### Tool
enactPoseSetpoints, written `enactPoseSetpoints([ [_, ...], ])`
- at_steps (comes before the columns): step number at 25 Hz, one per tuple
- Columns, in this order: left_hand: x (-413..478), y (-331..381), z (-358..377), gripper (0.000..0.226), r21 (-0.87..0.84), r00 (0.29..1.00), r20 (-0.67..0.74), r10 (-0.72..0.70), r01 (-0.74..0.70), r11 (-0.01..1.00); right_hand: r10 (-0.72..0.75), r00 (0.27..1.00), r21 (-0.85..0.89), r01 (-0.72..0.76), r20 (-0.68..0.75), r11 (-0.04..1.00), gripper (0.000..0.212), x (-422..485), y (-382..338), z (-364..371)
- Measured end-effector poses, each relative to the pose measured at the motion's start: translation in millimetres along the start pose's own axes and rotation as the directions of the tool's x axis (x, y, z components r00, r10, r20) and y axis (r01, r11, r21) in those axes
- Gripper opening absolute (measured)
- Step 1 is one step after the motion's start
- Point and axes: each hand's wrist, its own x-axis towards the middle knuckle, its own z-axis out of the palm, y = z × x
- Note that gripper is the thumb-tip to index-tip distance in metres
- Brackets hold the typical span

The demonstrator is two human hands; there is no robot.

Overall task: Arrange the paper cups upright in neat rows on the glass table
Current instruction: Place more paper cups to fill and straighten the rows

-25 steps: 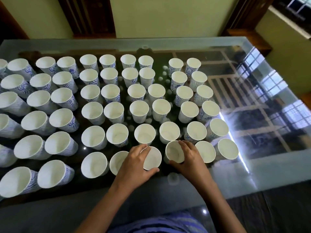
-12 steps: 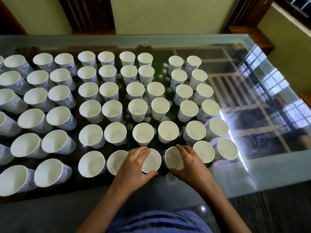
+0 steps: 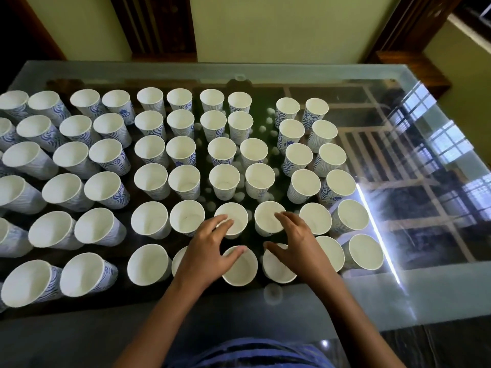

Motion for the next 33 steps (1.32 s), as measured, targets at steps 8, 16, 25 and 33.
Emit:
enactPoseSetpoints([
  [8, 42, -2, 10, 0.065, 0.074, 0.996, 0.071, -0.058, 0.053, 0.996, -0.026, 0.996, -0.073, 0.032, 0.091, 0.997, 0.075, 44, 1, 3],
  [16, 27, -6, 14, 0.064, 0.061, 0.996, 0.065, -0.057, 0.053, 0.997, -0.087, 0.989, -0.097, 0.099, 0.123, 0.990, 0.076, 36, 8, 4],
  [25, 1, 8, 3, 0.057, 0.018, 1.000, -0.027, -0.009, 0.009, 1.000, -0.061, 0.998, 0.003, 0.061, 0.030, 0.998, 0.079, -4, 11, -12],
  [33, -43, 12, 11, 0.059, 0.058, 0.998, 0.021, 0.062, -0.063, 0.996, -0.036, 0.990, -0.085, 0.048, 0.137, 0.995, 0.088, -42, 15, 1],
])
